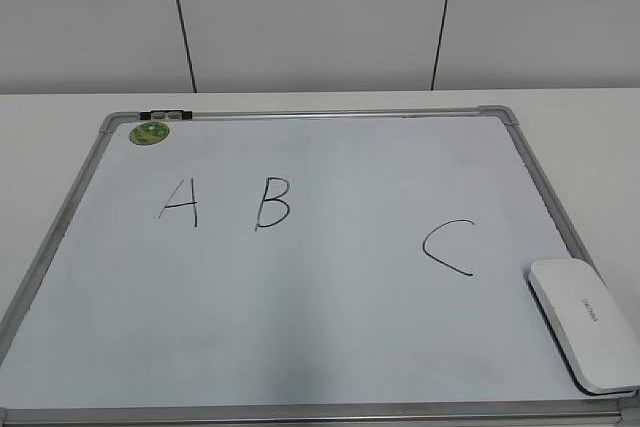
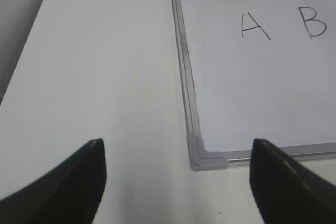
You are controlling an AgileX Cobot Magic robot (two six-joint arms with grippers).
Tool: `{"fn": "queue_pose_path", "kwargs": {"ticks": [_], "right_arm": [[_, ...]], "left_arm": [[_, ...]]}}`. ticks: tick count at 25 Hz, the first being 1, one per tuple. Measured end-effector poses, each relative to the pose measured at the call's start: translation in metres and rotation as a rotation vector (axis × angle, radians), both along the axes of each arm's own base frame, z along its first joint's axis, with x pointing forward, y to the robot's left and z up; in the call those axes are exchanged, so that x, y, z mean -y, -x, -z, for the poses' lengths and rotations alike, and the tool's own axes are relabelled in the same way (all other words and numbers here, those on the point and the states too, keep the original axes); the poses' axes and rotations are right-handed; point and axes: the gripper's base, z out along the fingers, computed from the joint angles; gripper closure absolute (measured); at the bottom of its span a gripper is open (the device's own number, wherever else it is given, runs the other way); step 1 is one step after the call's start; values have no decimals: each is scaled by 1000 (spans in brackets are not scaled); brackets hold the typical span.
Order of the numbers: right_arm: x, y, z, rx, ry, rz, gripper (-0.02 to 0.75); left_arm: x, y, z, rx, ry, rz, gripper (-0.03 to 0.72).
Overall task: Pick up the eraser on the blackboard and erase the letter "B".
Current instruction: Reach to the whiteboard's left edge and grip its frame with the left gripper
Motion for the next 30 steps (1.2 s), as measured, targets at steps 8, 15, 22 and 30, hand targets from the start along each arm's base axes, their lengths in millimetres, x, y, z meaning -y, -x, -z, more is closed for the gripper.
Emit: {"fn": "queue_pose_path", "kwargs": {"ticks": [8, 15, 22, 30], "right_arm": [[0, 0, 0, 0, 0, 0, 151], [0, 0, 0, 0, 0, 0, 151], [0, 0, 0, 0, 0, 0, 151], [0, 0, 0, 0, 0, 0, 151]], "left_arm": [[0, 0, 0, 0, 0, 0, 50], [0, 0, 0, 0, 0, 0, 57], [0, -7, -14, -17, 1, 0, 59], [0, -80, -30, -191, 40, 6, 63]]}}
